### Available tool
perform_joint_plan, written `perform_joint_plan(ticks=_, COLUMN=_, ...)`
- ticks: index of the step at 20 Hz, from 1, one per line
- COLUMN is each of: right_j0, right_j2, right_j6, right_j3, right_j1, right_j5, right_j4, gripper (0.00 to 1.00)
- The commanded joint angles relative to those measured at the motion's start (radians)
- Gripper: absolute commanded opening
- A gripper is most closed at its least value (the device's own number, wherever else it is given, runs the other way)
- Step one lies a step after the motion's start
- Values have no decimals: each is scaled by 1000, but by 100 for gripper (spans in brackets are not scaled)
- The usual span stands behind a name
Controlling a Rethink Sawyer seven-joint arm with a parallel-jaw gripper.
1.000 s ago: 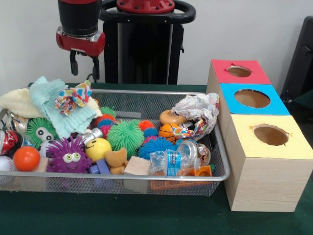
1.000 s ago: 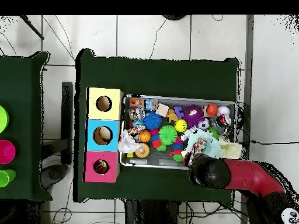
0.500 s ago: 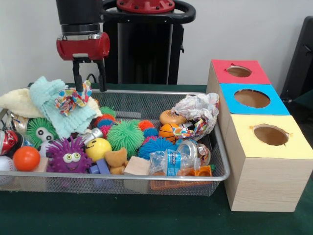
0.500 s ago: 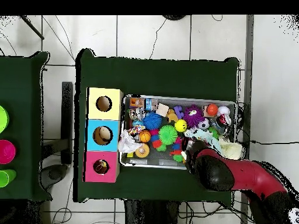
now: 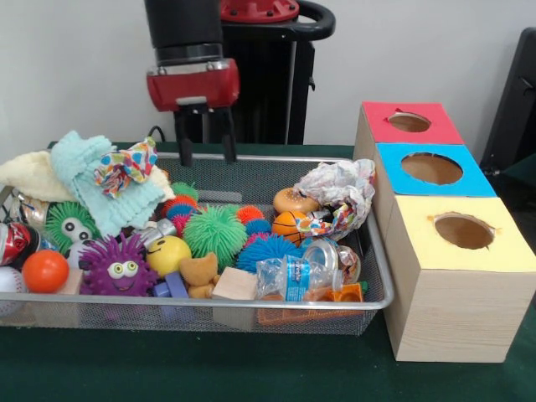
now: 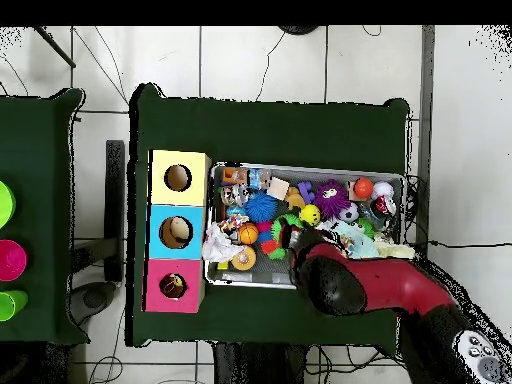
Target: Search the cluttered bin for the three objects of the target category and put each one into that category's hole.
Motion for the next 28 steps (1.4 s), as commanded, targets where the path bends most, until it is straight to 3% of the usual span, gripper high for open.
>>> perform_joint_plan(ticks=1, right_j0=196, right_j2=-201, right_j6=128, right_j3=-170, right_j1=99, right_j5=65, right_j4=-71, gripper=100)
perform_joint_plan(ticks=5, right_j0=228, right_j2=-255, right_j6=100, right_j3=-231, right_j1=137, right_j5=144, right_j4=-21, gripper=100)
perform_joint_plan(ticks=12, right_j0=235, right_j2=-302, right_j6=132, right_j3=-283, right_j1=192, right_j5=109, right_j4=63, gripper=100)
perform_joint_plan(ticks=17, right_j0=239, right_j2=-337, right_j6=176, right_j3=-266, right_j1=200, right_j5=54, right_j4=124, gripper=100)
perform_joint_plan(ticks=24, right_j0=239, right_j2=-350, right_j6=142, right_j3=-253, right_j1=209, right_j5=15, right_j4=145, gripper=100)
perform_joint_plan(ticks=28, right_j0=254, right_j2=-339, right_j6=74, right_j3=-263, right_j1=213, right_j5=9, right_j4=103, gripper=100)
